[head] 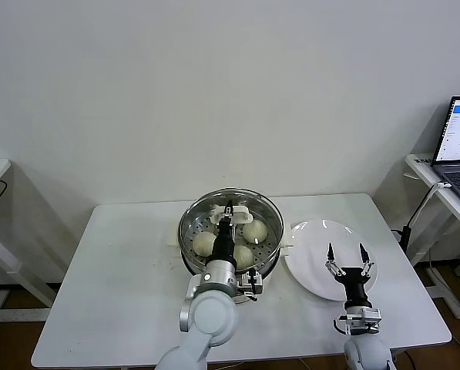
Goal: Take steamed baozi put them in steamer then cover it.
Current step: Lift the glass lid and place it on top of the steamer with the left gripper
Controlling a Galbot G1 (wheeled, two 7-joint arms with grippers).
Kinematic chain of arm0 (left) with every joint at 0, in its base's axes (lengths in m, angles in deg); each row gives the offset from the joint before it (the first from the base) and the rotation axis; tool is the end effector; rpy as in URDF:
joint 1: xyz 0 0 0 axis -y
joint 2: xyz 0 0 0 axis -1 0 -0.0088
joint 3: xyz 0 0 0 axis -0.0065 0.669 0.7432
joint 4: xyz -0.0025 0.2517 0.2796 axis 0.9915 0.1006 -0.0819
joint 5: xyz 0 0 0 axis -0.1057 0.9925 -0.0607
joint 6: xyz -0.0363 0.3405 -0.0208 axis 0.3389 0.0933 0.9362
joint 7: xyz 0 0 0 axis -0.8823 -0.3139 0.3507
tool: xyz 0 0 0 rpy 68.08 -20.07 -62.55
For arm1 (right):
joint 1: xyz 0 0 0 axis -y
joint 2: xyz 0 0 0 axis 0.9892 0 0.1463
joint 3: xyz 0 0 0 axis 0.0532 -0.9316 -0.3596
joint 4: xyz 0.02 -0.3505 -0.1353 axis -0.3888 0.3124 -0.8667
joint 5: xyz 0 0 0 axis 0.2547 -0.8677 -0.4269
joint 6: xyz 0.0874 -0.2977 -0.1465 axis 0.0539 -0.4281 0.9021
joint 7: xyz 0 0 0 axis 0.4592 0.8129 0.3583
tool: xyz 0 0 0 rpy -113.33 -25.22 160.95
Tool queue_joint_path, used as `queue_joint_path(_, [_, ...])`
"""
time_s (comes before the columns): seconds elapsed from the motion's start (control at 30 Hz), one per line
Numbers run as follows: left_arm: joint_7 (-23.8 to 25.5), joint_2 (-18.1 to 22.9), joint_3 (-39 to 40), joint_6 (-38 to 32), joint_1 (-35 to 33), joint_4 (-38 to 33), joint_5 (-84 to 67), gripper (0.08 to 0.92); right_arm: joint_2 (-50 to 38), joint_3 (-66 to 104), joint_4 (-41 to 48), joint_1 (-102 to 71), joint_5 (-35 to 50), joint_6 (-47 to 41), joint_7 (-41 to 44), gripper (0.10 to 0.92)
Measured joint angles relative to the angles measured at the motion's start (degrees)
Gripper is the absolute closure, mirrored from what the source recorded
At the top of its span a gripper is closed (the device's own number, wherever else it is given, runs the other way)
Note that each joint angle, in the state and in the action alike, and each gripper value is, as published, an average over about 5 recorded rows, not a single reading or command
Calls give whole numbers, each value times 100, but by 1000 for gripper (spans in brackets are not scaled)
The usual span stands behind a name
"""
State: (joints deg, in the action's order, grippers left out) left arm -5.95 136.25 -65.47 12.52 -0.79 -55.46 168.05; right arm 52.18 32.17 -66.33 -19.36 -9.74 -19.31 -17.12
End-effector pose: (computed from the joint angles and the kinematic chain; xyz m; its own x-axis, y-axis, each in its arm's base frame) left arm 0.2756 -0.1667 -0.2815 -0.9944 0.1051 0.0085 0.0134 0.0458 0.9989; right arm 0.2507 -0.1333 -0.4771 -0.9845 0.1090 -0.1372 0.1234 0.9872 -0.1009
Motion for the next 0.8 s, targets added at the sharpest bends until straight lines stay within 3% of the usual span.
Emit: queue_joint_path(0.8, [-161,90,-90,-157,-75,232,279,805,4,19,10,17,9,17,1,203])
